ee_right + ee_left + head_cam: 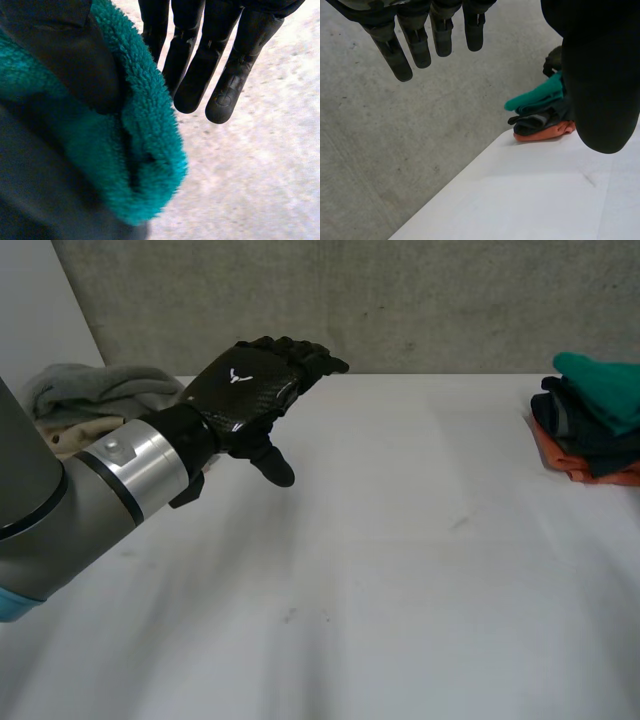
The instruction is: Fold the laundry.
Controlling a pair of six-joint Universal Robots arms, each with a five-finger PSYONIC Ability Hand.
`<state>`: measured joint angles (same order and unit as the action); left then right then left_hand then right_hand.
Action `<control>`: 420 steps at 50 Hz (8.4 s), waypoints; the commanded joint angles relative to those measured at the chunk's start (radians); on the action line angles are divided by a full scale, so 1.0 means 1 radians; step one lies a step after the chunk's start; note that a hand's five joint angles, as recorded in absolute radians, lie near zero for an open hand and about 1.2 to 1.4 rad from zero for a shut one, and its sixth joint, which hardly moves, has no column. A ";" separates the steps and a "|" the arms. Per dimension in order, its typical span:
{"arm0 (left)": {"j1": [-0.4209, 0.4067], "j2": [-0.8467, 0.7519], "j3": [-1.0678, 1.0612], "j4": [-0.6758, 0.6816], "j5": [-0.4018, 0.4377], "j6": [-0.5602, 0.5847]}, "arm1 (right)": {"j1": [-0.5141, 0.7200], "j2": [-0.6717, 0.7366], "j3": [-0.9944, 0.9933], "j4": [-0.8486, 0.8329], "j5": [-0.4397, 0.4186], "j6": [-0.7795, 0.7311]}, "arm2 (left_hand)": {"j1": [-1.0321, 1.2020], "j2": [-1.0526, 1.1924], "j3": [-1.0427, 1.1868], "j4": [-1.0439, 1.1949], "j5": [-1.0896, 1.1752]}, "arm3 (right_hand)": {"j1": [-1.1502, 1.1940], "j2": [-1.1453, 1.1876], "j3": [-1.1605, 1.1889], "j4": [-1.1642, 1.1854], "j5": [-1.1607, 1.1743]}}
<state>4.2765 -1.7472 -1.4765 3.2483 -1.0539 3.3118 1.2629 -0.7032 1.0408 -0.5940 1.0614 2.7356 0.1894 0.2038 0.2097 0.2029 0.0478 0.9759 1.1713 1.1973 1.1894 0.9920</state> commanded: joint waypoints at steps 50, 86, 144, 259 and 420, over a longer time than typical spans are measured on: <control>0.537 -0.650 0.443 0.126 -0.252 0.545 | 0.509 -0.638 0.811 0.013 -0.025 -0.073 | 0.018 0.004 -0.002 0.005 -0.015 | -0.801 -0.997 -1.023 -1.015 -0.992; -0.185 -0.290 0.099 0.274 -0.248 0.032 | 0.417 -0.630 0.817 0.036 0.146 -0.123 | 1.207 1.192 1.187 1.193 1.174 | -0.801 -0.997 -1.023 -1.015 -0.992; 0.036 -0.684 0.332 0.131 -0.153 0.376 | 0.828 -0.260 0.435 0.586 0.330 0.366 | 0.931 0.917 0.911 0.917 0.898 | -0.100 -0.295 -0.321 -0.313 -0.290; 0.055 -0.311 0.538 0.454 -0.457 0.308 | 0.604 -0.269 -0.277 0.182 0.385 0.013 | 1.207 1.192 1.187 1.193 1.174 | 0.420 0.225 0.199 0.207 0.230; 0.126 -0.357 -0.117 0.403 -0.391 0.344 | 0.550 -0.461 0.628 0.230 0.308 -0.182 | 1.207 1.192 1.187 1.193 1.174 | 0.420 0.225 0.199 0.207 0.230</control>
<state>4.4047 -2.1024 -1.4946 3.6544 -1.4373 3.5544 1.8172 -1.1874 1.5975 -0.3653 1.3702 2.5492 1.1269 1.1983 1.1936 1.2003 1.0004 0.9849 1.1758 1.1783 1.1893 0.9948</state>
